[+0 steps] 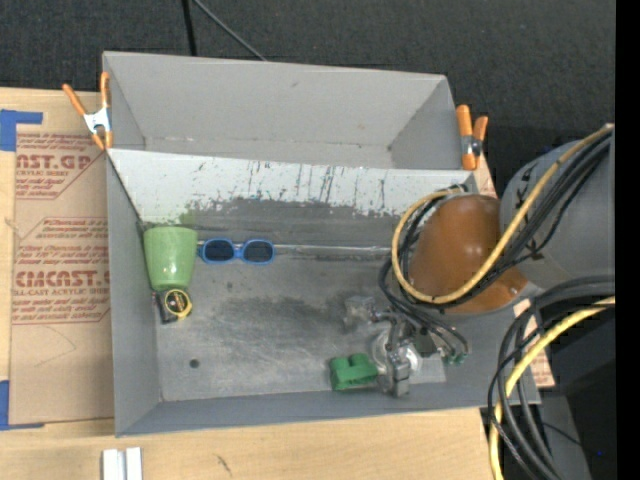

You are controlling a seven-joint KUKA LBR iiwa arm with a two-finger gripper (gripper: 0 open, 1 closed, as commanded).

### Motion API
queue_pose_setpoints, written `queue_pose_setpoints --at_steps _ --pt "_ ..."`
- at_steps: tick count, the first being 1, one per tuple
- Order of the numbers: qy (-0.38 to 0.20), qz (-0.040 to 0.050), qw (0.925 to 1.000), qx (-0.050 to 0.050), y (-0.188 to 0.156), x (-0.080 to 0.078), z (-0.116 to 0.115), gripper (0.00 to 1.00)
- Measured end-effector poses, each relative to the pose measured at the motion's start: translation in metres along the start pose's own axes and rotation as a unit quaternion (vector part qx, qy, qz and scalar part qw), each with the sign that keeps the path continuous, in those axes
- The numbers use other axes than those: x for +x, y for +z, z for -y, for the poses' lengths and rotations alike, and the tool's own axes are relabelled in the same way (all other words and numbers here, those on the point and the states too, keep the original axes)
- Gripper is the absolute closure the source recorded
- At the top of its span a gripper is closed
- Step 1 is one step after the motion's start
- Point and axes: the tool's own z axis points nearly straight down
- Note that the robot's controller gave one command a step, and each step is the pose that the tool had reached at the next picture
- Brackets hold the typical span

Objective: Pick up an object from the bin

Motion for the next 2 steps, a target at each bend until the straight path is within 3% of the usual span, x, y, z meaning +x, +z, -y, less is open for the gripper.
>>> queue_pose_setpoints --at_steps 1,2 --pt "0.0 -0.0076 1.0 -0.002 0.0003 0.004 -0.0009 1.0" --pt "0.0 -0.0005 1.0 0.0 -0.0015 0.0003 -0.0001 0.0"
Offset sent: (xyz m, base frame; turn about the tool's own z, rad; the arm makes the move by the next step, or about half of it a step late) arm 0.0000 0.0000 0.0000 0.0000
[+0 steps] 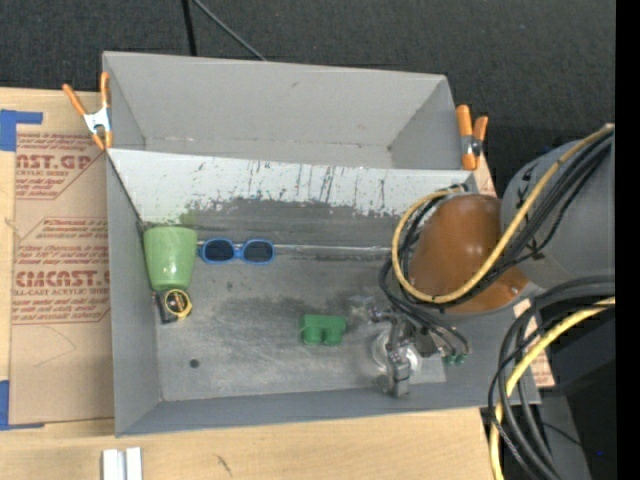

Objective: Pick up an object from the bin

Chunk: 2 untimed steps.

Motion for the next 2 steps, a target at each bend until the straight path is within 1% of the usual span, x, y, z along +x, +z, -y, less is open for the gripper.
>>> queue_pose_setpoints --at_steps 1,2 --pt "-0.148 -0.0063 0.989 -0.001 -0.026 0.012 0.077 0.0" --pt "0.143 -0.0072 0.9897 -0.002 0.007 -0.028 0.018 0.0"
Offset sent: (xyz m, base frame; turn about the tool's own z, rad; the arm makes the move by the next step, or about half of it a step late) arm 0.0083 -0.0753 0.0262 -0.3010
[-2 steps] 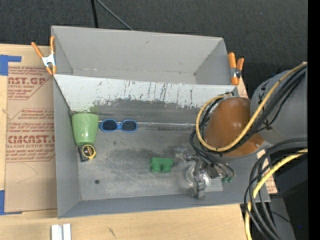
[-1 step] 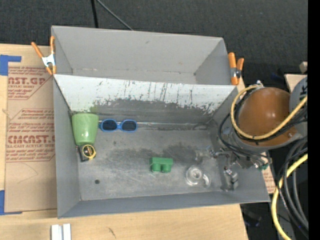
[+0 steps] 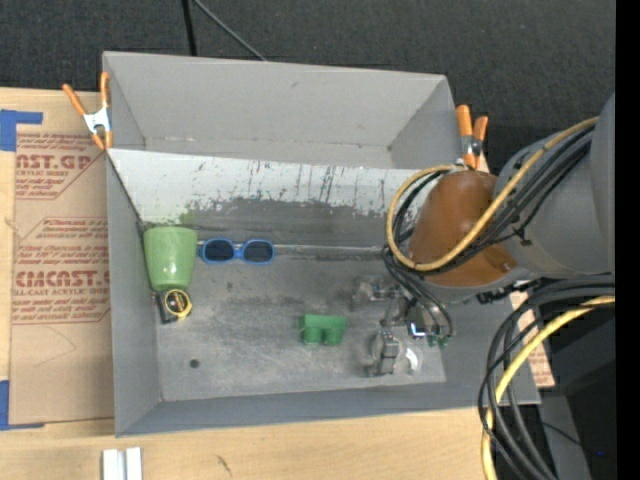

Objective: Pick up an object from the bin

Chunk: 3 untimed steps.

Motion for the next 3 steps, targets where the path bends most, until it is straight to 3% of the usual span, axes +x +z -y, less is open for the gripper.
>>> queue_pose_setpoints --at_steps 1,2,3 --pt "-0.049 0.0018 0.9988 0.0 -0.001 -0.024 -0.071 0.0" --pt "-0.046 0.0007 0.999 0.001 -0.001 -0.023 -0.066 1.0" --pt "-0.062 0.0055 0.9981 0.001 -0.148 -0.024 -0.082 1.0"
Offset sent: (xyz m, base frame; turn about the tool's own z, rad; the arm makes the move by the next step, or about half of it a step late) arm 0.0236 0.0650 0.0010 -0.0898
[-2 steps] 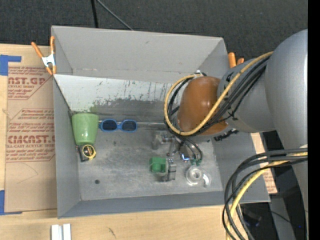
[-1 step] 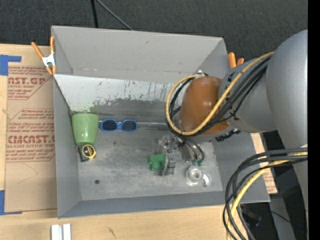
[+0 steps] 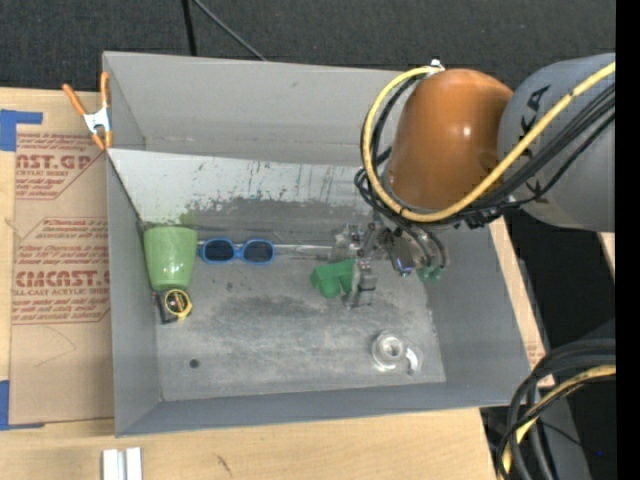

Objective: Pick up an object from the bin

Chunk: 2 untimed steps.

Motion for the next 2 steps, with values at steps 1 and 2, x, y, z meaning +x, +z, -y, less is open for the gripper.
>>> queue_pose_setpoints --at_steps 1,2 --pt "0.008 -0.0067 0.9999 0.0 0.021 0.033 0.023 1.0" --pt "-0.007 0.0015 1.0 0.001 -0.099 -0.011 0.025 1.0"
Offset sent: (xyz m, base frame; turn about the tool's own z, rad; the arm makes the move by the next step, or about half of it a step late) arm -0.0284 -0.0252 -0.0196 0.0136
